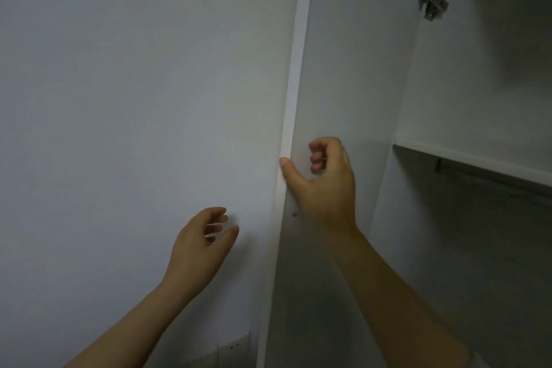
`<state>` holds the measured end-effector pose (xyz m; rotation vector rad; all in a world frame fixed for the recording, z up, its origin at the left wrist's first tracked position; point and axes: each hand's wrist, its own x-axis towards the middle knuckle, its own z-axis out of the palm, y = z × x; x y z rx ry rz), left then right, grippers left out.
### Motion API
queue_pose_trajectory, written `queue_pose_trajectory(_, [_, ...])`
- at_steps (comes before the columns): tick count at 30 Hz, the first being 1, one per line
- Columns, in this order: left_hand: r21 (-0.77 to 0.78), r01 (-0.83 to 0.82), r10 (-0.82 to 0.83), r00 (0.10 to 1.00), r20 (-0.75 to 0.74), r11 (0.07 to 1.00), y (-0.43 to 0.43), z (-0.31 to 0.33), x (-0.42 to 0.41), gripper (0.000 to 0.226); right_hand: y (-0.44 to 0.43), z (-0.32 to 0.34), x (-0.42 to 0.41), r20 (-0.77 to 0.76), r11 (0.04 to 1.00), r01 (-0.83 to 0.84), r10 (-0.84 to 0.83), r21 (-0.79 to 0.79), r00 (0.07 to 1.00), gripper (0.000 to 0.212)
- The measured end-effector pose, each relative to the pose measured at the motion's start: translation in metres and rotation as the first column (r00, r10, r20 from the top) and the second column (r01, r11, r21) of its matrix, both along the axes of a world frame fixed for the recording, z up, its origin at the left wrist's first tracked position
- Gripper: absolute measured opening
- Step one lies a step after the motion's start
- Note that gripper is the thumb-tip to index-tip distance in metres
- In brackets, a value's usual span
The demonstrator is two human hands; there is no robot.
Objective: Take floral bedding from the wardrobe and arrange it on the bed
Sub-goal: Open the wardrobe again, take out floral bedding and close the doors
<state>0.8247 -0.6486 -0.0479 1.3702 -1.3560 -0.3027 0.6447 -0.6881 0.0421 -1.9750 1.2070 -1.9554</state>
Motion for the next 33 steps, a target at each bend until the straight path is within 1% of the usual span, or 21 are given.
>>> queue_pose_trajectory(9, [0.01, -0.072, 0.072, 0.997, -0.019, 0.997, 0.007, -0.001, 0.034, 0.031, -0.05, 0.007, 0.057, -0.115, 0.998, 0.06, -0.059, 0.012, 0.992, 0.039])
queue_pose_trajectory(13, [0.015, -0.094, 0.094, 0.995, -0.015, 0.995, 0.006, -0.005, 0.047, 0.032, -0.073, 0.008, 0.076, -0.128, 0.997, 0.075, -0.072, 0.02, 0.989, 0.039])
queue_pose_trajectory(20, [0.014, -0.101, 0.101, 0.995, -0.005, 0.995, 0.001, -0.007, 0.049, 0.031, -0.08, 0.005, 0.082, -0.135, 0.996, 0.094, -0.094, 0.0, 0.986, 0.038])
queue_pose_trajectory(23, [0.017, -0.085, 0.085, 0.996, 0.001, 0.996, 0.001, -0.005, 0.045, 0.031, -0.078, 0.008, 0.081, -0.162, 0.995, 0.096, -0.09, 0.029, 0.983, 0.038])
queue_pose_trajectory(25, [0.015, -0.077, 0.077, 0.997, 0.002, 0.997, 0.002, -0.004, 0.042, 0.032, -0.077, 0.008, 0.079, -0.189, 0.997, 0.062, -0.052, 0.048, 0.981, 0.038])
queue_pose_trajectory(27, [0.015, -0.064, 0.064, 0.998, 0.006, 0.998, 0.003, -0.003, 0.037, 0.032, -0.074, 0.004, 0.069, -0.2, 0.997, -0.017, 0.031, 0.071, 0.979, 0.035])
queue_pose_trajectory(30, [0.004, -0.038, 0.038, 0.999, 0.009, 0.999, 0.004, -0.001, 0.025, 0.031, -0.066, -0.009, 0.043, -0.162, 0.974, -0.154, 0.181, 0.167, 0.97, 0.034])
queue_pose_trajectory(33, [0.0, 0.006, -0.006, 1.0, 0.018, 1.0, 0.003, 0.001, 0.005, 0.03, -0.056, -0.025, 0.013, -0.141, 0.959, -0.204, 0.233, 0.196, 0.962, 0.035])
